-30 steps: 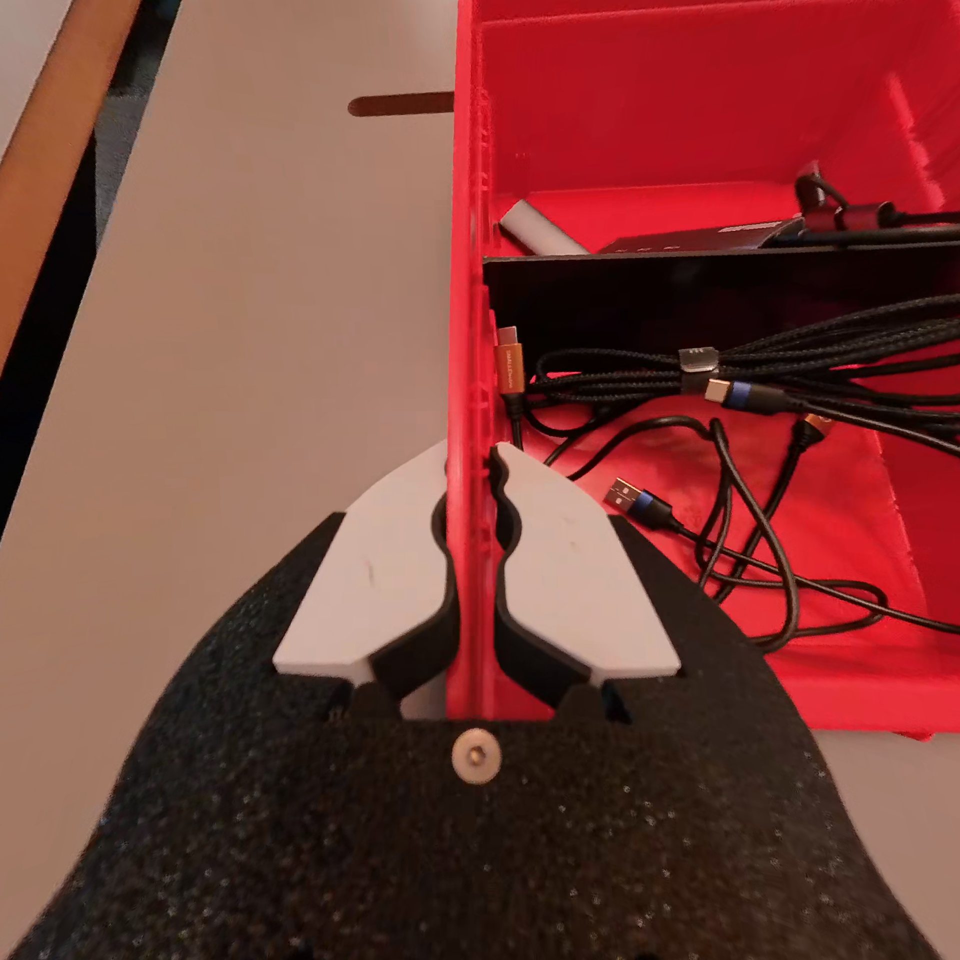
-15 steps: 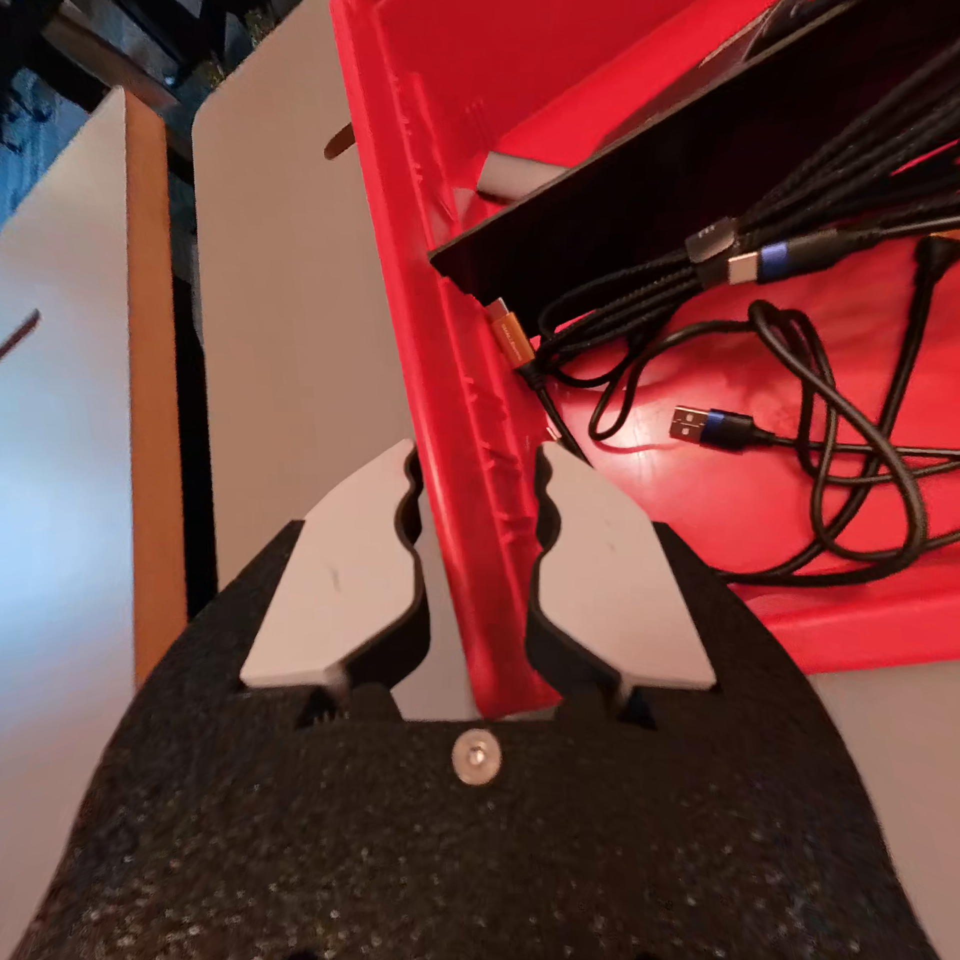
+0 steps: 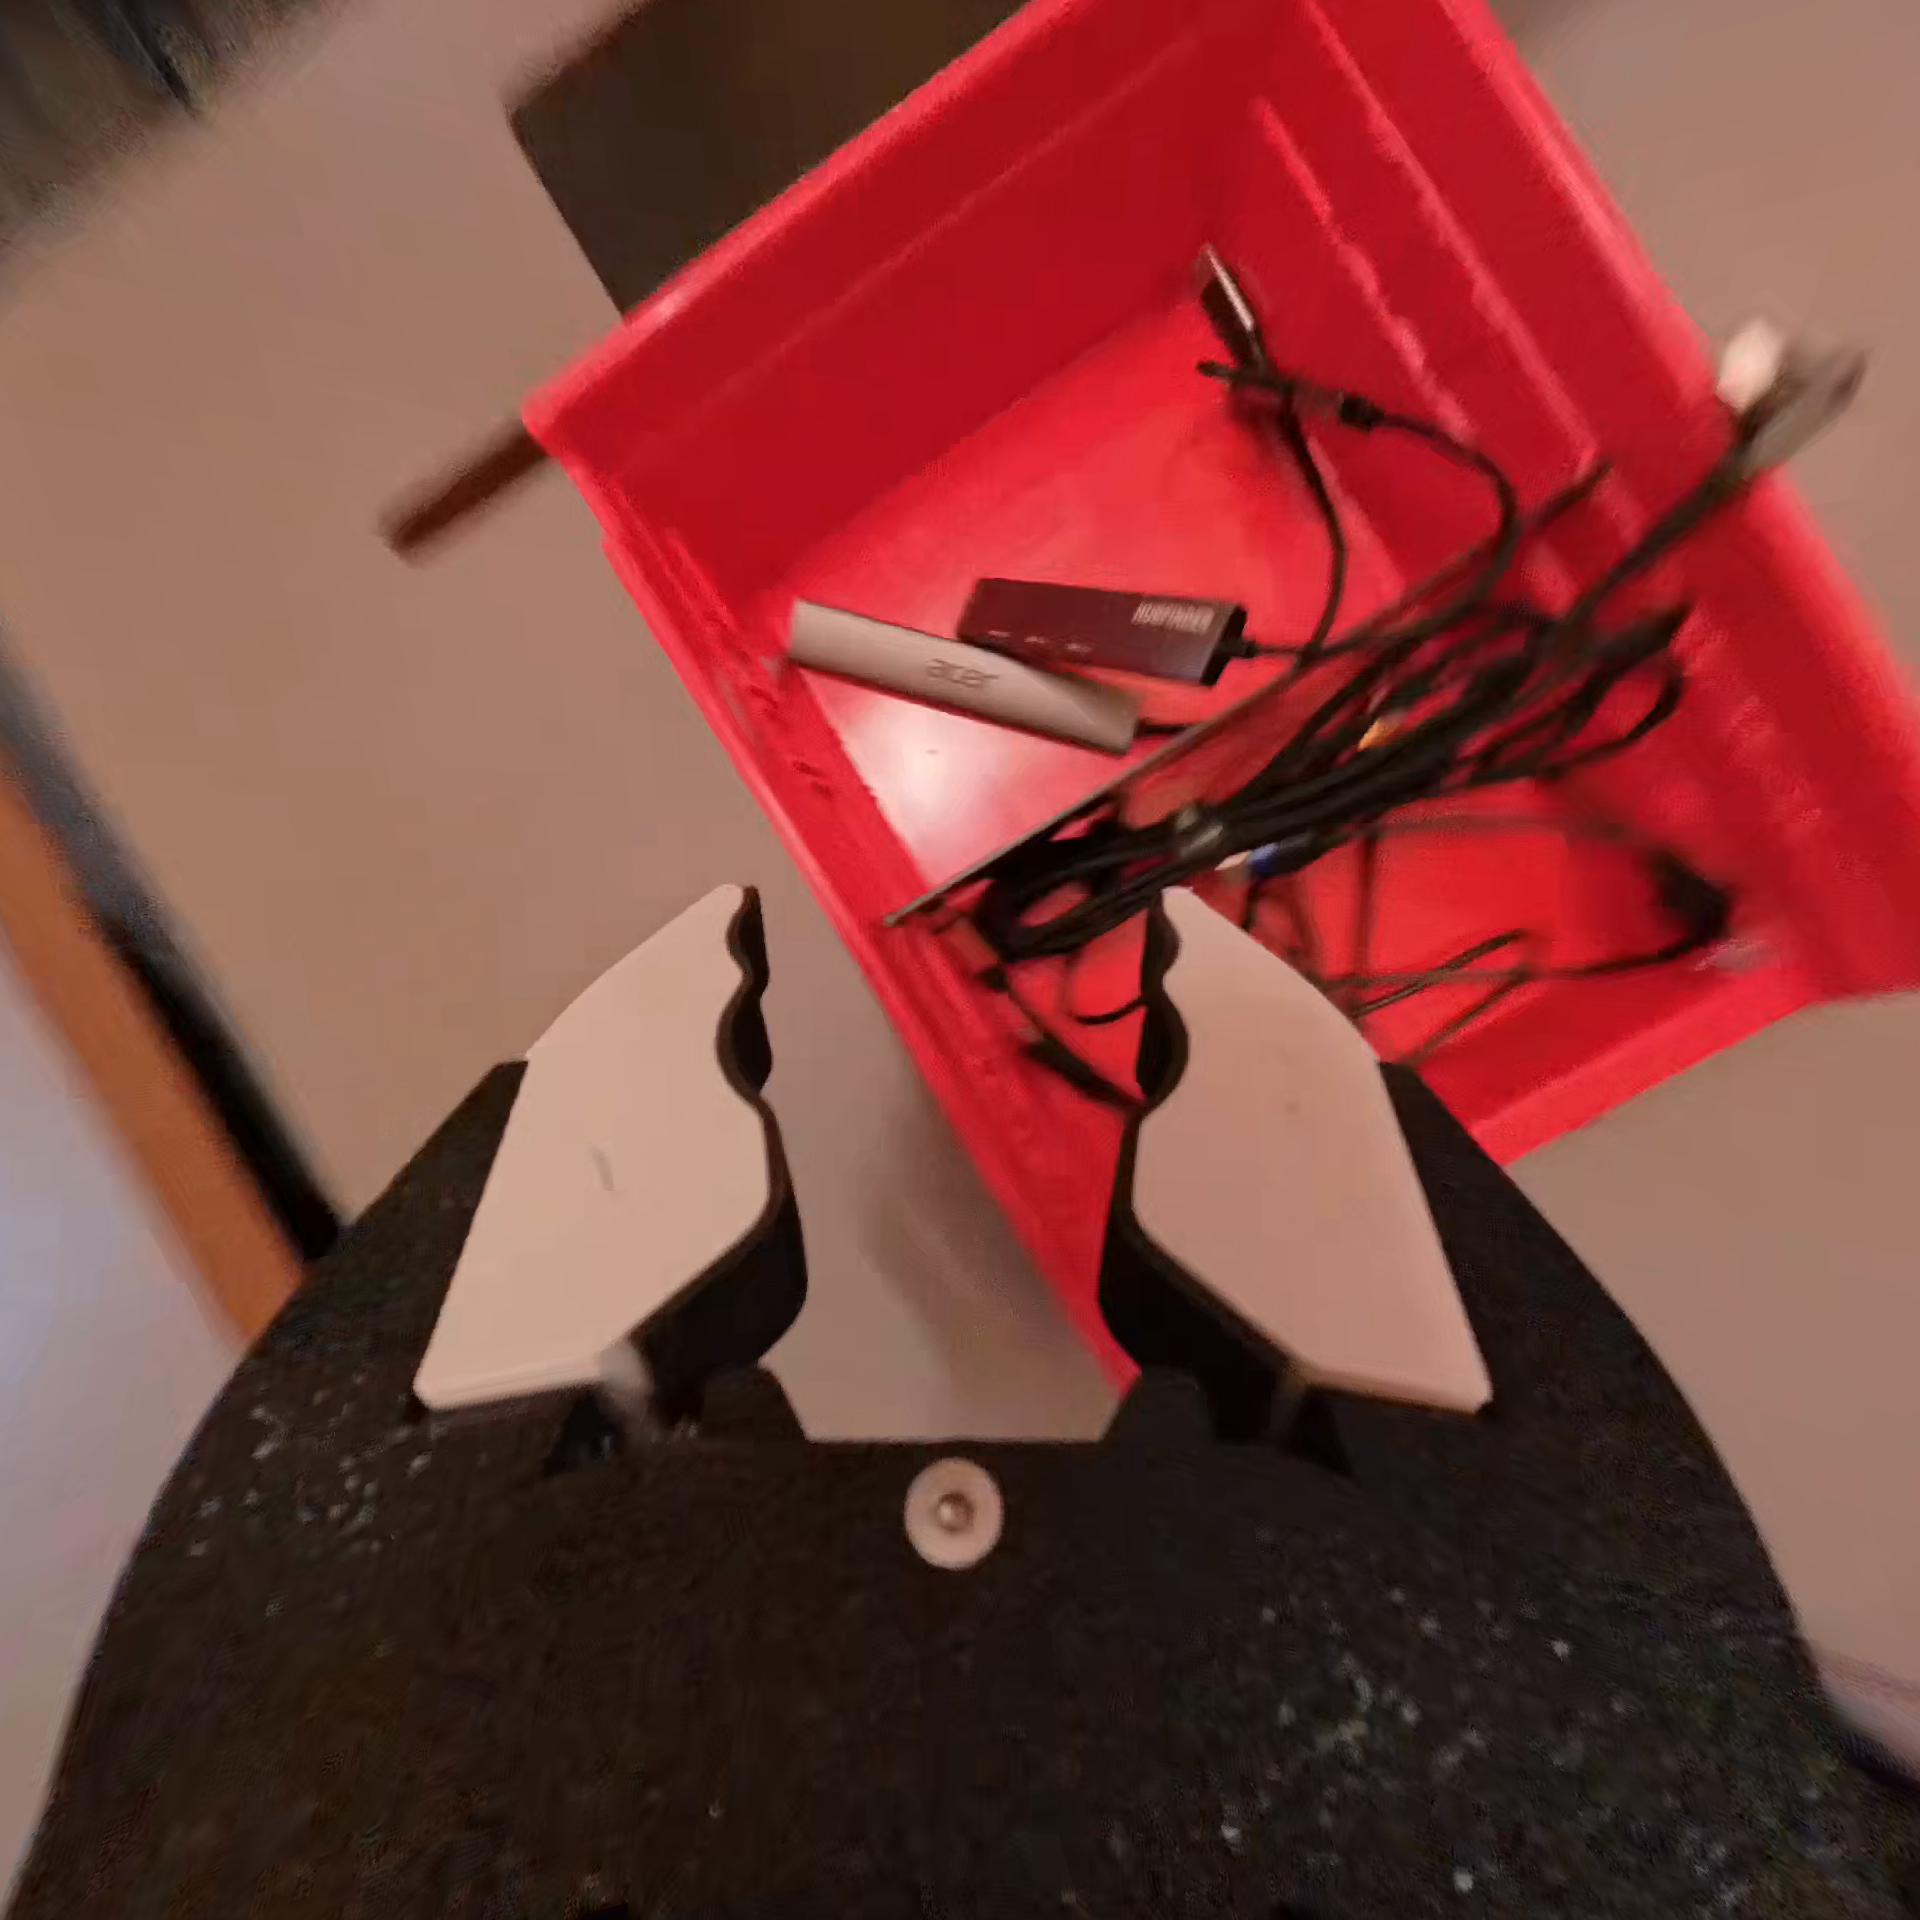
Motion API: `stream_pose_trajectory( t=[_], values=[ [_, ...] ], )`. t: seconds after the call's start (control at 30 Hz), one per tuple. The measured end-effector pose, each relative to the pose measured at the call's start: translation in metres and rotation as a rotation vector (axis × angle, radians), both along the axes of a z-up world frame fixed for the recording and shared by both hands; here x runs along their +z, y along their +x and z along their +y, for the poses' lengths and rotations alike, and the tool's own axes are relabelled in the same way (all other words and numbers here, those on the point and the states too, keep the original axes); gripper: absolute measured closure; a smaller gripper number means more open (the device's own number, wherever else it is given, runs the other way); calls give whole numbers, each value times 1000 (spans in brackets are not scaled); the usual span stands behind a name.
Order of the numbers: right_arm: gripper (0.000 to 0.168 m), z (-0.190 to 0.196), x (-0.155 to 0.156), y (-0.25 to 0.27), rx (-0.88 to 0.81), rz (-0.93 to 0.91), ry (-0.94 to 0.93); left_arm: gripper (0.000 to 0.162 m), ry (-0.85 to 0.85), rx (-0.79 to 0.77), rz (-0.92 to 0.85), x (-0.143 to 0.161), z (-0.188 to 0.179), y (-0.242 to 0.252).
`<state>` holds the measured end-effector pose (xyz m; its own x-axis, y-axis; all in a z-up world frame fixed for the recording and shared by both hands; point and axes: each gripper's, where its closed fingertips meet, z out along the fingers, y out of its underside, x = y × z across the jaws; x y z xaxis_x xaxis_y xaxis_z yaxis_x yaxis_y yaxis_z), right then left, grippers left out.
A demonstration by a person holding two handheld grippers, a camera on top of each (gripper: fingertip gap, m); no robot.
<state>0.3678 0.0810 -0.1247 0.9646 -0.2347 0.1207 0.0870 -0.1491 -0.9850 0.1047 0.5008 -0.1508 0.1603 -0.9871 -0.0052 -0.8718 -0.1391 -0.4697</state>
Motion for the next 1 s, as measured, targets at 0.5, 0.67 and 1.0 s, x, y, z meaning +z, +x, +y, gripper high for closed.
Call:
stream_pose_trajectory(
  t=[0.5, 0.67, 1.0],
  values=[
    [103, -5, -28, 19, 2, 123, -17, 108, -589, 294, 624, -80, -36, 65],
    [104, -6, -31, 18, 5, 141, -8, 124, -587, 297, 705, -94, -43, 63],
    [110, -2, -6, -8, 61, 187, 89, 139, -331, 157, 423, -32, -36, 80]
  ],
)
